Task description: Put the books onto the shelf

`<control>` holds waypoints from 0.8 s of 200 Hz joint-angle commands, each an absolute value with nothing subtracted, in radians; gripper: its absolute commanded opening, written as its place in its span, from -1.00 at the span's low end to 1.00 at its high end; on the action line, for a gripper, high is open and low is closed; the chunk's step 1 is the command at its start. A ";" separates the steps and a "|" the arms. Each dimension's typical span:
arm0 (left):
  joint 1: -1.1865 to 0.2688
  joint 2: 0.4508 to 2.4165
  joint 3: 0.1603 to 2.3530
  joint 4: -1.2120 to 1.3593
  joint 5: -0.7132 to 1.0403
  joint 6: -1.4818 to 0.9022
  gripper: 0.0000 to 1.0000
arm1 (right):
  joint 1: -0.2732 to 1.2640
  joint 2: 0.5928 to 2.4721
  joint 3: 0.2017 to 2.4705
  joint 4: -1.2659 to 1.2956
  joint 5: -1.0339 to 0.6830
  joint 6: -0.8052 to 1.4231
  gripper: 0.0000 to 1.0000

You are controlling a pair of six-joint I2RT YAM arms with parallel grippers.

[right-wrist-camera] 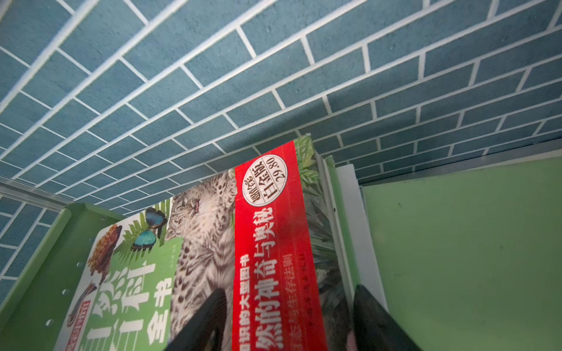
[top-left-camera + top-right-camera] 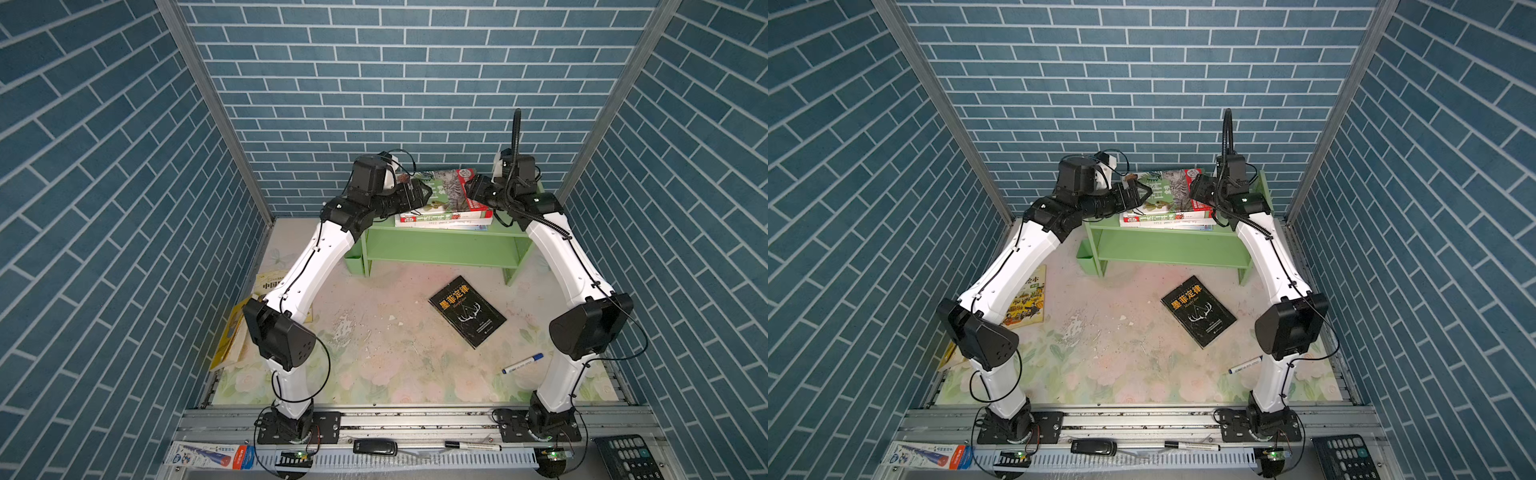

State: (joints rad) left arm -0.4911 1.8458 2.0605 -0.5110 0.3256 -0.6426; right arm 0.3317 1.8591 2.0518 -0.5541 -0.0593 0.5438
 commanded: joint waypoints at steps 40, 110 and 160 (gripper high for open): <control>-0.492 1.797 2.006 -0.523 0.241 -0.641 0.99 | 0.334 1.825 2.043 -0.543 -0.082 0.535 0.35; -0.496 1.818 2.010 -0.497 0.282 -0.666 0.99 | 0.333 1.830 2.047 -0.539 -0.083 0.537 0.35; -0.500 1.855 2.060 -0.488 0.331 -0.673 0.99 | 0.334 1.835 2.046 -0.528 -0.122 0.541 0.34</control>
State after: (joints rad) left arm -0.4911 1.8233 2.0197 -0.5068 0.2905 -0.6670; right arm 0.3283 1.8587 2.0518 -0.5533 -0.0738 0.5442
